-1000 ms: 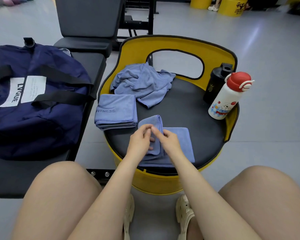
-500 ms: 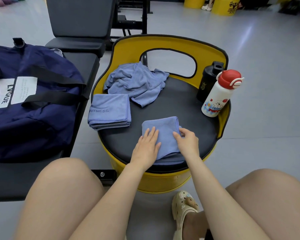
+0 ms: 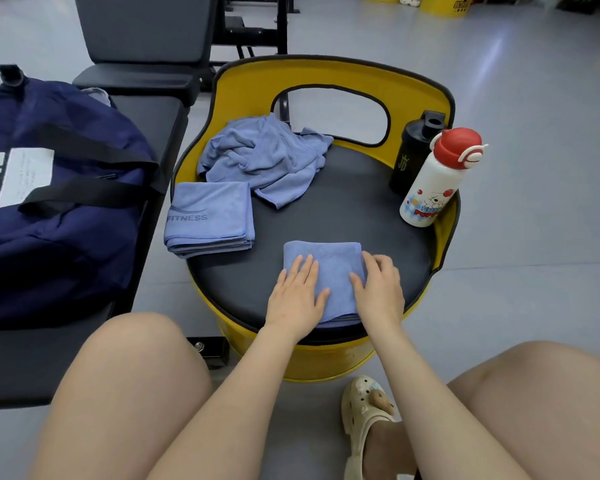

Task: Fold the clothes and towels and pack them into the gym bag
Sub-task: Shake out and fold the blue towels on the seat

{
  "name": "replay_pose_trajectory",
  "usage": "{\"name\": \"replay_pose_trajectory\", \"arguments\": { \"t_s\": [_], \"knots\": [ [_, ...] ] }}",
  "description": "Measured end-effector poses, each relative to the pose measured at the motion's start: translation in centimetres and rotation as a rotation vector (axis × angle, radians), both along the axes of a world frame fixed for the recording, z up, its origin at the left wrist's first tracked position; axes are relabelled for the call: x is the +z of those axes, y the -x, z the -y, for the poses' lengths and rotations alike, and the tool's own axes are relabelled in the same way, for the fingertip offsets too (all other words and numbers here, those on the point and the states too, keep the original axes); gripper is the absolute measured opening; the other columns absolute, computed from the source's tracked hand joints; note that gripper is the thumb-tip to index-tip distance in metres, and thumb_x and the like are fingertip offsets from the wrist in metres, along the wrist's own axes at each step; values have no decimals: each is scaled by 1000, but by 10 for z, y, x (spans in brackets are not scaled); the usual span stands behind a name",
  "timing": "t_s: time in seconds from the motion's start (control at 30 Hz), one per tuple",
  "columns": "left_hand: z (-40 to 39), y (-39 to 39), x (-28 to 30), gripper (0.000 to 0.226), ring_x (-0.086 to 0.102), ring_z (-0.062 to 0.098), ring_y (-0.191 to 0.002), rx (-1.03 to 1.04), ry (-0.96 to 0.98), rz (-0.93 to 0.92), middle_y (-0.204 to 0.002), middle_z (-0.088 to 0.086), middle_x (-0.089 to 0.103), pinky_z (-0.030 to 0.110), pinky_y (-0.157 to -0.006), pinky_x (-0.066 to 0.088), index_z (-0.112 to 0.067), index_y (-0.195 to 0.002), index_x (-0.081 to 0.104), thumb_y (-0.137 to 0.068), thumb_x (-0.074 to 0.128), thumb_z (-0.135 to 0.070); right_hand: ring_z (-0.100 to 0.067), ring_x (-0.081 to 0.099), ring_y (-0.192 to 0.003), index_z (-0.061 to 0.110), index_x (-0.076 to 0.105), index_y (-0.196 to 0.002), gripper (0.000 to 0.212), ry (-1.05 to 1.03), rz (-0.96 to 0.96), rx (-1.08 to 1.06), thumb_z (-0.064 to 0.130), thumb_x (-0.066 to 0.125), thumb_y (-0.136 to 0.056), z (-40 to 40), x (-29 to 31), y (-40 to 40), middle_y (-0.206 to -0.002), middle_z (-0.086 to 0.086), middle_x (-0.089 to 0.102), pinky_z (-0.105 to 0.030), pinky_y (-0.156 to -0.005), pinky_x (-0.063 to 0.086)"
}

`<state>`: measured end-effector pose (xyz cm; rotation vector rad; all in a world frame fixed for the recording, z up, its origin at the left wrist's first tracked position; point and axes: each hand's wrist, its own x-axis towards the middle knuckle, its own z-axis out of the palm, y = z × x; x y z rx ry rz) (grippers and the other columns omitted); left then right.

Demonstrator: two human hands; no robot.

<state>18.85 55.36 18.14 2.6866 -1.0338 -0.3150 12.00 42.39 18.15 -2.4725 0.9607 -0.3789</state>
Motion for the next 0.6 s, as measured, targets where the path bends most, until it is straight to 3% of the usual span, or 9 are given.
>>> {"name": "replay_pose_trajectory", "arguments": {
  "t_s": [0.07,0.13,0.23,0.37,0.6],
  "knots": [
    [4,-2,2,54,-3,12,-147,42,41,42,-160,-1,6,28,-117,-2,-13,-152,11,-103,22,-35,-26,42,-127,9,50,-136,42,109,32,117,19,54,-95,1,0,-4,-139,-8,47,-38,-101,39],
    [9,-7,1,52,-4,13,-147,56,26,103,-160,0,4,28,-117,-2,-12,-152,9,-104,20,-29,-25,28,-142,9,47,-139,41,132,-20,273,19,46,-99,2,1,-11,-151,-9,36,-37,-115,20],
    [13,-16,-5,53,-9,13,-147,39,-26,132,-160,1,-7,30,-117,-4,-13,-152,0,-104,15,-32,-17,0,-148,16,22,-151,50,119,-201,432,32,26,-104,1,-6,-17,-161,-1,7,-33,-119,1],
    [7,-21,-14,55,-11,9,-146,61,-5,41,-159,-3,-12,30,-118,-3,-15,-152,-3,-104,14,-35,-11,-14,-146,23,3,-153,56,48,-292,426,43,16,-103,-1,-19,-14,-160,4,-10,-32,-118,-6],
    [5,-24,-15,54,-14,9,-145,87,75,-109,-159,-6,-14,32,-118,-2,-16,-152,-3,-104,16,-32,-10,-16,-146,26,1,-153,55,10,-265,444,43,18,-103,-1,-22,-10,-159,7,-13,-32,-119,-6]
  ]
}}
